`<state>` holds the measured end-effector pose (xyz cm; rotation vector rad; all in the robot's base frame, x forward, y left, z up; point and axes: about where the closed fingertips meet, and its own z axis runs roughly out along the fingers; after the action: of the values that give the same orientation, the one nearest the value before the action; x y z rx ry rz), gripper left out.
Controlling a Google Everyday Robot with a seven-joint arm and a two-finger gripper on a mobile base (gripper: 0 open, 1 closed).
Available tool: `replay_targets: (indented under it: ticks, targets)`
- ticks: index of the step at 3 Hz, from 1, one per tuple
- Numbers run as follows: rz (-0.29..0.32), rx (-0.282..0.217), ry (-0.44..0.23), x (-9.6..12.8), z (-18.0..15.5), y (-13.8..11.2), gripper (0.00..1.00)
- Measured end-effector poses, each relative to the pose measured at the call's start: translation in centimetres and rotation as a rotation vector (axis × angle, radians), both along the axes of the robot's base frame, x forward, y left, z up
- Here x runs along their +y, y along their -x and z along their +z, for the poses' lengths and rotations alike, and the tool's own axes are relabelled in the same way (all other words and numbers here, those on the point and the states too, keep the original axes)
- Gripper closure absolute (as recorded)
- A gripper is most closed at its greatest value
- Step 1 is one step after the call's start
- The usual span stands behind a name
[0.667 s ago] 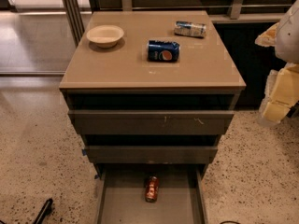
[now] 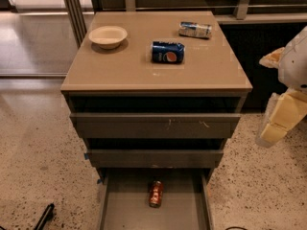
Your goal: Pick coke can from bottom drawer and place on counter
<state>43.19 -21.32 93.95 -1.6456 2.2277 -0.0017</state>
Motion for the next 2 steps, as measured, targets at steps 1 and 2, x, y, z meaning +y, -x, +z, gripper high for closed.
replay_targets:
  ticks: [1, 2]
  targets:
    - [-0.048, 0.051, -0.082, 0.3, -5.6, 1.2, 0.0]
    - [-0.071, 0.115, -0.14, 1.2, -10.7, 2.2, 0.0]
